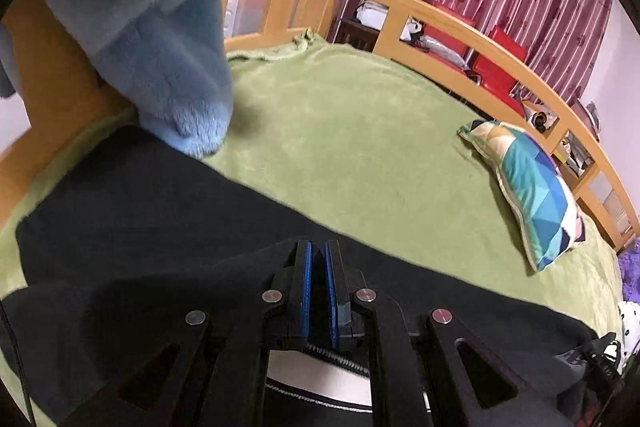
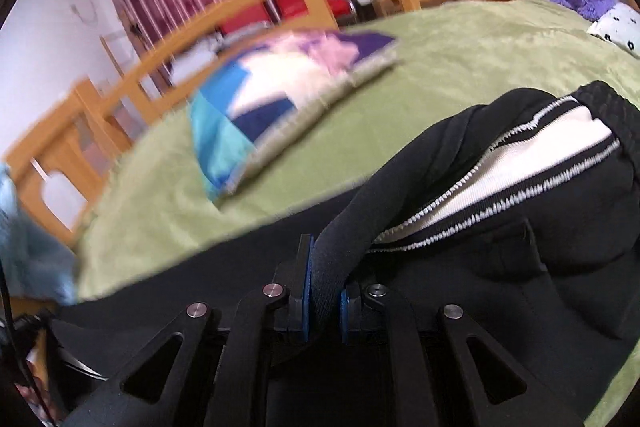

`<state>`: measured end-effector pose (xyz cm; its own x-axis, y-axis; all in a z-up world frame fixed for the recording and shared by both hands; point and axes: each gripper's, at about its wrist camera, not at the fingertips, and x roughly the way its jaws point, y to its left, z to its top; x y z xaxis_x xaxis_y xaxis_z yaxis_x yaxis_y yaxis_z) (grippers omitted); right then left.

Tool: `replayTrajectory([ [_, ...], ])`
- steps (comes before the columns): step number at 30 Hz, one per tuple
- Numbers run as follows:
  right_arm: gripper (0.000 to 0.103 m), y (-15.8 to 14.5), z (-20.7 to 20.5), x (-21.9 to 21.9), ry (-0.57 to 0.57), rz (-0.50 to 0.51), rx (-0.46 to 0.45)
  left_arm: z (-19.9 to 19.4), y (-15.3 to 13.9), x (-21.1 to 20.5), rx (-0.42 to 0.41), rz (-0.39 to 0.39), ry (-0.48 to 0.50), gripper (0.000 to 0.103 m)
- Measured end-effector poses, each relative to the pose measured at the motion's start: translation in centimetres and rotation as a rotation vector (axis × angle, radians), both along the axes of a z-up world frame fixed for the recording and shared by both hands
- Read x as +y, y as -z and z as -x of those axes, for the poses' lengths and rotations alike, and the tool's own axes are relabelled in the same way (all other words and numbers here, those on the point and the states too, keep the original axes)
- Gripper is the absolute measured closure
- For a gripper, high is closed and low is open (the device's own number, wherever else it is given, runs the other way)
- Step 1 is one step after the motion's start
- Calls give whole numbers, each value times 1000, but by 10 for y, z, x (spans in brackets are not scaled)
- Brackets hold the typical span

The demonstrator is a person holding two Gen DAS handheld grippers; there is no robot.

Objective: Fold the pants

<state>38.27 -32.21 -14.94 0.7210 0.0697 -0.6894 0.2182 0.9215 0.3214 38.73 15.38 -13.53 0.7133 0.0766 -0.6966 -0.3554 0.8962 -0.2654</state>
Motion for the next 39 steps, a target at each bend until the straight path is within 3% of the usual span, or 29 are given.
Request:
replayTrajectory([
  [2,82,7,-5,7,-23,34,44,-6,7,-4,45,-2,29,96],
  [4,77,3,4,9,-24,52,27,-4,5,-9,62,-9,56,95],
  [6,56,-6,14,11,-31,62,10,6,-2,-13,67,-12,72,85],
  [8,48,-15,27,15,-45,81,-12,17,-10,-17,71,-17,89,54],
  [12,42,-27,64,22,-98,216,29,57,-23,-30,59,-57,143,45],
  [14,42,-27,89,17,-102,247,61,73,-21,-34,76,-49,164,35],
  [20,39,-3,158,-25,-40,178,147,128,20,-39,182,81,192,34],
  [24,35,22,177,-51,-8,81,181,146,57,-41,237,129,177,34],
  [29,35,37,168,-72,21,-18,159,137,69,-41,195,165,158,29],
  [33,28,46,146,-82,44,-71,131,113,77,-34,183,209,115,29],
  [39,26,48,101,-86,112,-78,109,83,78,-35,183,206,58,28],
])
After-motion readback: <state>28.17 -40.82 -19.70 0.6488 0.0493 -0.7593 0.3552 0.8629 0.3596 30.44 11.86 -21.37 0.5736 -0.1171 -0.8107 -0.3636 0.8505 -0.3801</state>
